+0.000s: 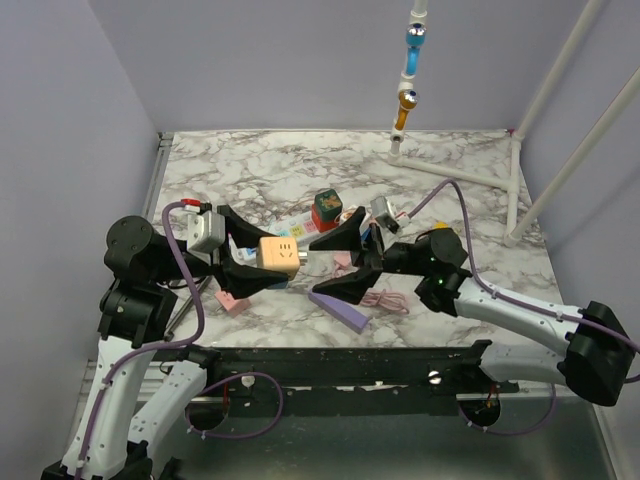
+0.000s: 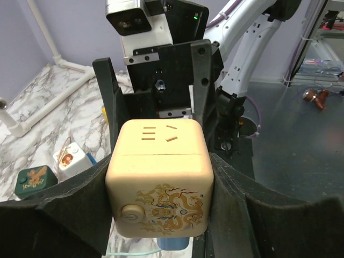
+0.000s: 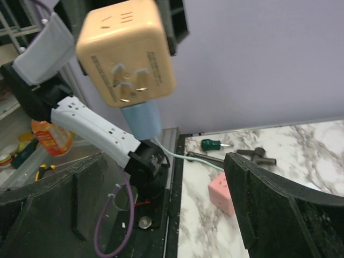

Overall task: Pull the plug off the socket
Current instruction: Remove the plug from the socket, then place the plug at the center of the board, then place the socket at the corner of the board.

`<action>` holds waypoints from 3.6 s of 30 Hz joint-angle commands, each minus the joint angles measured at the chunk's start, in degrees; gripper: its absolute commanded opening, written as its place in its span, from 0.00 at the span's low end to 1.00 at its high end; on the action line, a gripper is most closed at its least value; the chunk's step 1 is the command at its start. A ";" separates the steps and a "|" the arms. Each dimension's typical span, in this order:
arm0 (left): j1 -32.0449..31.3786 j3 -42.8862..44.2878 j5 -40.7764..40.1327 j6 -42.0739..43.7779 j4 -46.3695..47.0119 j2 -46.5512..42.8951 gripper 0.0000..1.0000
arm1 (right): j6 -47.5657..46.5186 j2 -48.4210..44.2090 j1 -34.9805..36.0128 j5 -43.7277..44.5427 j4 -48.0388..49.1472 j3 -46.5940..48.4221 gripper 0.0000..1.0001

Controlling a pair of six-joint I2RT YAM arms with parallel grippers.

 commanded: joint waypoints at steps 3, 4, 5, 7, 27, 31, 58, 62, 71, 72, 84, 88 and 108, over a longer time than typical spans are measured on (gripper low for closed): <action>0.45 2.17 3.68 -6.80 8.16 0.82 0.00 | -7.85 2.23 7.11 5.81 3.08 3.81 1.00; 0.48 2.26 3.67 -7.28 8.54 1.02 0.00 | -7.71 2.86 7.79 6.72 4.07 4.09 1.00; 0.49 2.35 3.64 -7.59 8.94 1.14 0.00 | -7.48 3.22 8.20 7.81 4.90 4.32 1.00; 0.51 2.20 3.58 -8.69 10.20 1.15 0.00 | -7.42 4.34 9.09 10.18 6.33 4.77 1.00; 0.59 1.39 2.55 -7.51 10.25 0.68 0.00 | -5.14 12.85 15.72 13.87 14.69 9.44 0.29; 0.71 1.65 1.88 -6.45 9.68 1.11 0.00 | -4.67 13.44 16.20 13.18 15.23 9.77 0.11; 0.72 6.10 1.42 -29.06 28.96 3.40 0.00 | -12.18 16.27 16.35 20.89 4.47 3.05 0.01; 0.63 7.36 2.76 -30.06 30.55 2.96 0.00 | -10.73 18.63 16.28 20.47 1.82 3.86 0.01; 0.63 7.88 6.64 -24.55 29.79 1.09 0.00 | -4.81 22.70 16.08 15.60 -2.42 4.59 0.01; 0.63 7.97 6.50 -23.49 28.92 0.85 0.00 | -5.23 22.04 15.93 16.69 -3.37 4.51 0.01; 0.72 4.93 -4.83 6.96 -3.36 -2.25 0.00 | -7.21 3.03 -1.13 33.96 -29.68 8.32 0.01; 0.72 1.71 -6.57 18.79 -13.43 -3.19 0.00 | -9.01 -2.82 -4.67 46.08 -40.66 10.71 0.01; -0.84 -24.21 -24.96 51.20 -25.99 -1.60 0.00 | 19.45 -16.57 -10.15 77.75 -81.50 9.93 0.01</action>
